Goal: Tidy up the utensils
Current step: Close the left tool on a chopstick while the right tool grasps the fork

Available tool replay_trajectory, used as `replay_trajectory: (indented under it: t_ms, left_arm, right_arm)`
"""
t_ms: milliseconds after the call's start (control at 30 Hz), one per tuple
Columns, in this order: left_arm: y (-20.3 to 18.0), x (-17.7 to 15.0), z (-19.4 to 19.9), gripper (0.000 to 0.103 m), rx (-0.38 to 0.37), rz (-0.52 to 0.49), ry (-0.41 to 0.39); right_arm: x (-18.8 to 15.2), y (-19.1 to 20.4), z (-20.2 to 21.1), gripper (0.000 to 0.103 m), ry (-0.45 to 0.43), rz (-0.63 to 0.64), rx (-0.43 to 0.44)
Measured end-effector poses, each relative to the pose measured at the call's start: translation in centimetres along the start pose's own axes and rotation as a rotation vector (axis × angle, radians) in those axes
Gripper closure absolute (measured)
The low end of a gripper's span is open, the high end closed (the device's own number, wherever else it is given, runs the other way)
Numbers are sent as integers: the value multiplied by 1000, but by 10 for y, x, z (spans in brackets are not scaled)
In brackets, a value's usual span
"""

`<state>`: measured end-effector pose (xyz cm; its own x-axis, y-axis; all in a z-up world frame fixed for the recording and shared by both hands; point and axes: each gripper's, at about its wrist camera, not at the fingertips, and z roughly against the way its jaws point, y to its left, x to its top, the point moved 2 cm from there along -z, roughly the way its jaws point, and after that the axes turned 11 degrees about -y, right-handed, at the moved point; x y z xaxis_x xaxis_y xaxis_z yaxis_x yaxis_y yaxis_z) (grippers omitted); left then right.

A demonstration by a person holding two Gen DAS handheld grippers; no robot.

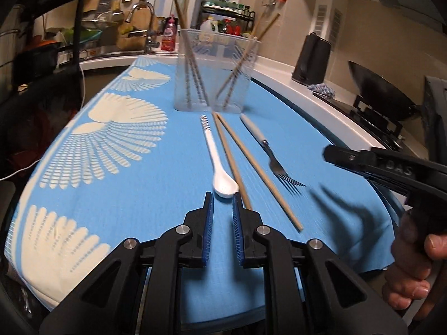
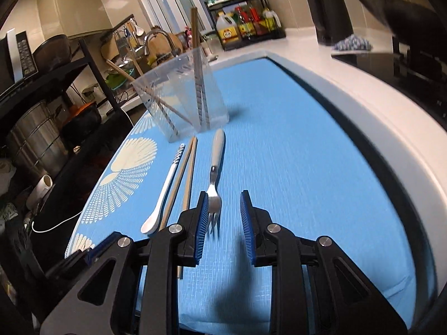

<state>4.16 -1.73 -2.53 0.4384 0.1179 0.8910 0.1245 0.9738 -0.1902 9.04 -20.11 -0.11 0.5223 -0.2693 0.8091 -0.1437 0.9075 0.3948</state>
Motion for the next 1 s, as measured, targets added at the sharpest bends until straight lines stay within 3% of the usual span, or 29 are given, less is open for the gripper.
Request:
replay_trajectory:
  t_ms: [300, 633, 767, 900, 1000]
  left_arm:
    - [-17, -11, -8, 89, -29, -20, 19]
    - [-21, -18, -21, 89, -39, -24, 57]
    - [-17, -18, -19, 97, -27, -26, 61]
    - [-8, -19, -13, 98, 11, -24, 52]
    - [-5, -19, -11, 98, 10, -18, 48]
  right_arm:
    - [-9, 16, -14, 74, 48, 50, 27]
    - [-12, 32, -23, 74, 64, 279, 44]
    - [-18, 39, -29, 74, 91, 350, 71]
    - [-26, 43, -33, 74, 102, 412, 69]
    - [-27, 42, -34, 79, 91, 430, 58]
